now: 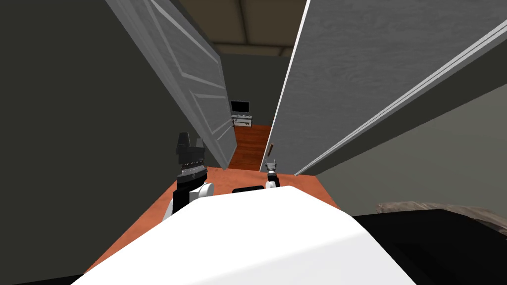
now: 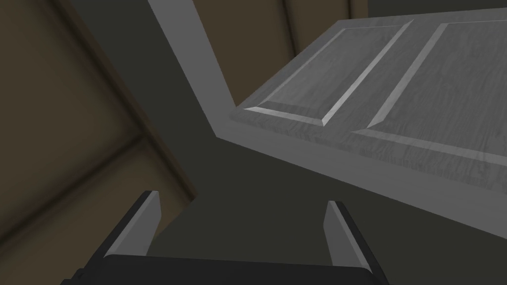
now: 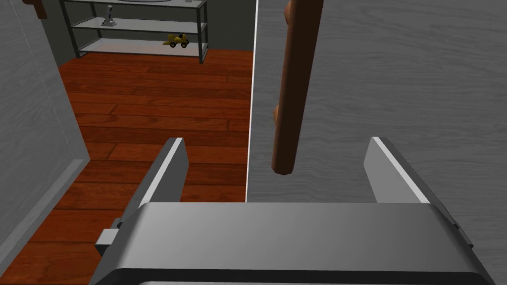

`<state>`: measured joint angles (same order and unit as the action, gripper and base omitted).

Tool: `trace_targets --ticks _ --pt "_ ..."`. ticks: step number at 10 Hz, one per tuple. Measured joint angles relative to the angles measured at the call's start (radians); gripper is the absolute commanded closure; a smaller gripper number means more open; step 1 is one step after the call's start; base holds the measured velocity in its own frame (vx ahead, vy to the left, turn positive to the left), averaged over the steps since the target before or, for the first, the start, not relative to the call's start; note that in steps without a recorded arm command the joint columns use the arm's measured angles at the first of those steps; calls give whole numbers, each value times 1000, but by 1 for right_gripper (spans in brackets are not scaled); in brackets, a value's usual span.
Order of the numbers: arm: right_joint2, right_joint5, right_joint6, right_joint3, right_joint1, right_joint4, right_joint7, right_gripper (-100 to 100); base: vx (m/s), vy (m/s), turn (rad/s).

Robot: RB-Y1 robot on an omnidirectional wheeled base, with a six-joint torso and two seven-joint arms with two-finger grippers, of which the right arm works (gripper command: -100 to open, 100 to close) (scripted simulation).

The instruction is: Push the door open

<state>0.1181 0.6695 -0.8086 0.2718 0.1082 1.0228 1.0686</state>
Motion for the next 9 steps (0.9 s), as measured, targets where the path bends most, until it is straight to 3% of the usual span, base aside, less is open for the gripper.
trace_targets --ticks 4,9 --pt "-1 41 -20 14 -19 -68 61 -100 16 -141 141" --pt "2 46 -29 9 -21 -81 72 -100 192 -56 35"
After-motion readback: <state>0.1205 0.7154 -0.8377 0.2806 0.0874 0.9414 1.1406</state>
